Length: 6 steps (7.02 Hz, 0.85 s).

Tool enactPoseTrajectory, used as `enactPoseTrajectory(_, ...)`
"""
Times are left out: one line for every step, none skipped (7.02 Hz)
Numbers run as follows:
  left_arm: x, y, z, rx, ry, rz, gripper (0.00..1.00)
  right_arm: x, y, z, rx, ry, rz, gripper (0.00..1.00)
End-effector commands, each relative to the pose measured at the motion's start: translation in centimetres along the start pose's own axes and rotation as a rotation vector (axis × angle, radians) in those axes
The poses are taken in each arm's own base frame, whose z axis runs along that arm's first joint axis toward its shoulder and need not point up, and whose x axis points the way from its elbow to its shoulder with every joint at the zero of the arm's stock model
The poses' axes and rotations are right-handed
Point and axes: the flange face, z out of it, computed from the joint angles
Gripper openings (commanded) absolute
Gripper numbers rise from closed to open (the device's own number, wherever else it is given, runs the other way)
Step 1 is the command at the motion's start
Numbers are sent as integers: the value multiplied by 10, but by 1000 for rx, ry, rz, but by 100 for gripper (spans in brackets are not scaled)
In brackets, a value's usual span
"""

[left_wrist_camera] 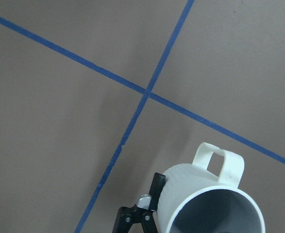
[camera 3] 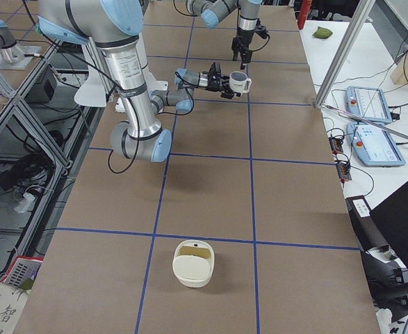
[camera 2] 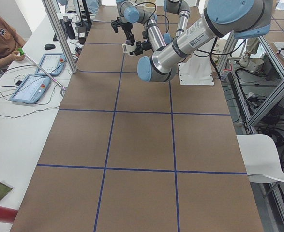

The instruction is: Left arm hands cup to right arm to dump lemon

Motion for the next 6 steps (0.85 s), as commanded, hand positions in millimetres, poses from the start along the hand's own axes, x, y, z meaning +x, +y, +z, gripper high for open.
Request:
enactPoseTrajectory(4,7,10,-11,-10,9,82,-1,0,-1,2,-1,0,39)
enactPoseTrajectory(4,8,10,-13,-10,10,79,-1,0,-1,3,-1,2,39)
enactPoseTrajectory(4,14,19,-21,-19,16,73,-2,-1,-2,4,-3,6,40)
enactPoseTrajectory(4,14,19,-22,-21,15,66,-2,-2,-2,6,-5,9,40)
enactPoseTrajectory(4,14,19,-22,-21,15,65,-2,-1,-3,3,-7,9,40)
enactPoseTrajectory(4,12,21,-22,-25,13,65,-2,-2,-2,5,-6,11,42)
